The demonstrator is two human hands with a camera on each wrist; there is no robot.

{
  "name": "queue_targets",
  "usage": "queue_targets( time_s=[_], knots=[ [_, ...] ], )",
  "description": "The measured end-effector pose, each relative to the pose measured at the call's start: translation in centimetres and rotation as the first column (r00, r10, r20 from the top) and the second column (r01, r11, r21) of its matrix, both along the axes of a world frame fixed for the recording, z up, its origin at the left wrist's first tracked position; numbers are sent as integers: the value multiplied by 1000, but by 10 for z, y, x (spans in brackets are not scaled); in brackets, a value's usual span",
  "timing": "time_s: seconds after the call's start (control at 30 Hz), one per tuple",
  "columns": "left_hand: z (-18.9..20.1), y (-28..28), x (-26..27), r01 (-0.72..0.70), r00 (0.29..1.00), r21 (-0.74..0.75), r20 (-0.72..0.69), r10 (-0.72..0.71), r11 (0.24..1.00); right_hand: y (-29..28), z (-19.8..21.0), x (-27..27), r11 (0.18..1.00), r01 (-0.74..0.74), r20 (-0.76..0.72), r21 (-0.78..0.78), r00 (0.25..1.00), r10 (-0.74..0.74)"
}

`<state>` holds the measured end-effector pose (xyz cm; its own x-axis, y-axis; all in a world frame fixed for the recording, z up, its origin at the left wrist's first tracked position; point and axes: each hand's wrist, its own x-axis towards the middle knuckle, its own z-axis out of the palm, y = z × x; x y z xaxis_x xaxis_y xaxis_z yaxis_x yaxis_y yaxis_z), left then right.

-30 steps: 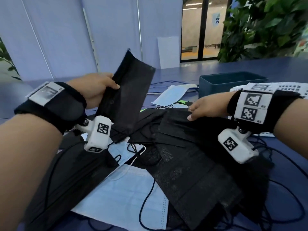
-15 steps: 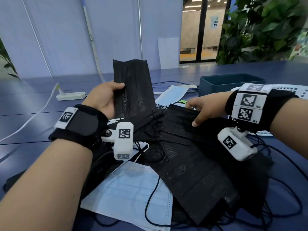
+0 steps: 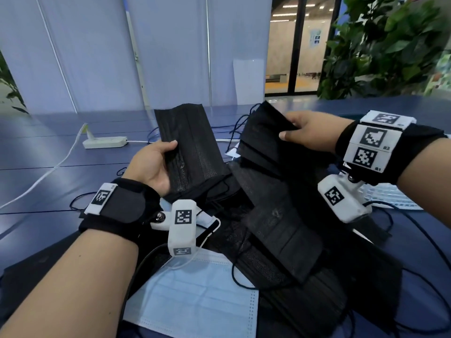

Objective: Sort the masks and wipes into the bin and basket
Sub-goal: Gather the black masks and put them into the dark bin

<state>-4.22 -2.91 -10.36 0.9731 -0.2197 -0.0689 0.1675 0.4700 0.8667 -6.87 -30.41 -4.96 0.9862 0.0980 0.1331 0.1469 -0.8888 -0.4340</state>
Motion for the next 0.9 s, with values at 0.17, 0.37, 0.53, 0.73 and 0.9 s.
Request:
queue_targets(
  time_s=[0.17,0.37,0.53,0.73,0.9],
  knots=[
    [0,6,2,-28,998,-64,50,31,998,6,17,5,997,46,58,-54,997,-43],
    [-2,11,8,-25,998,-92,57,31,995,19,30,16,999,36,233,-31,972,-28],
    [-6,14,13,-95,990,-107,94,105,990,23,50,24,960,15,515,281,841,-164],
    [-5,21,16,-155,982,-131,88,167,979,35,59,25,924,-44,539,379,822,-182],
    [-1,25,15,-126,981,-185,124,150,975,56,51,24,773,-123,359,622,922,-143]
  ],
)
